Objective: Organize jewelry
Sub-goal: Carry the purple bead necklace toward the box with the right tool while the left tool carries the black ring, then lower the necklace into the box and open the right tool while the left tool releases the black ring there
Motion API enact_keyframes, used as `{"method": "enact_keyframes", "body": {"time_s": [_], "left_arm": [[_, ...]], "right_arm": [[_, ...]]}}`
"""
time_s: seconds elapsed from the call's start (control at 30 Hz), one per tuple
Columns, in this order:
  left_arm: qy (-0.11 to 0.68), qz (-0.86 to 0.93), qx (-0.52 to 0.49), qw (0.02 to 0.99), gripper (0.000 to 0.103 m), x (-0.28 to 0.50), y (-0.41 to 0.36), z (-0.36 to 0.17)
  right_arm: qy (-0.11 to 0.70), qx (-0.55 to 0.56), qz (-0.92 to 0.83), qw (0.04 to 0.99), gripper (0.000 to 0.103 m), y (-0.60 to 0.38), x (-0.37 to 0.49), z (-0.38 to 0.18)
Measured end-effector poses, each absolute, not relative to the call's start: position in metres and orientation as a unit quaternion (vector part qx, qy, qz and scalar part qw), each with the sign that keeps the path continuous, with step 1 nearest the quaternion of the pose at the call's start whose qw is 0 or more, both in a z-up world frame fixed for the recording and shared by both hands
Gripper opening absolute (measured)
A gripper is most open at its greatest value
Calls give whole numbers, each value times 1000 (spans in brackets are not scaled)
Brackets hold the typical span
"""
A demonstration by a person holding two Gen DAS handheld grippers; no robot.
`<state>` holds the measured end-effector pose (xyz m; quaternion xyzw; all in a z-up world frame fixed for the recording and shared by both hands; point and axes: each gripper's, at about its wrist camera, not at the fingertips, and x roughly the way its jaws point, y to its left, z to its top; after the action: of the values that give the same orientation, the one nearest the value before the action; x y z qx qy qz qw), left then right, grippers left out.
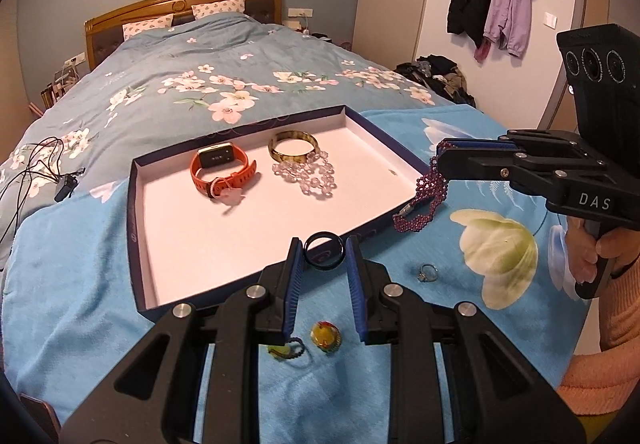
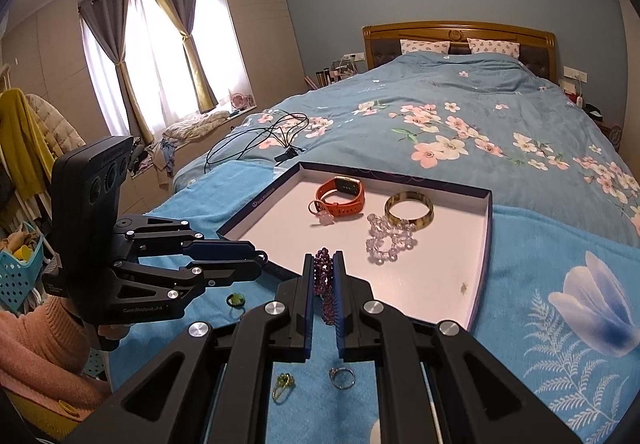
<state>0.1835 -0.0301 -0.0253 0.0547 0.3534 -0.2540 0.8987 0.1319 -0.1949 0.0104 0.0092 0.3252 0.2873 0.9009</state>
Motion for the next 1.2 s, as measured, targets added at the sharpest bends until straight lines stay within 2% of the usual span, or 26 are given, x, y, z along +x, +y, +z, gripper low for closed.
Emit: {"method": "enact_keyframes", "body": {"time_s": [1.2], "left_arm": [[357, -231, 57, 903, 22, 218, -23, -28]], "right_arm": [[335, 12, 285, 898, 7, -179, 188, 12]]}}
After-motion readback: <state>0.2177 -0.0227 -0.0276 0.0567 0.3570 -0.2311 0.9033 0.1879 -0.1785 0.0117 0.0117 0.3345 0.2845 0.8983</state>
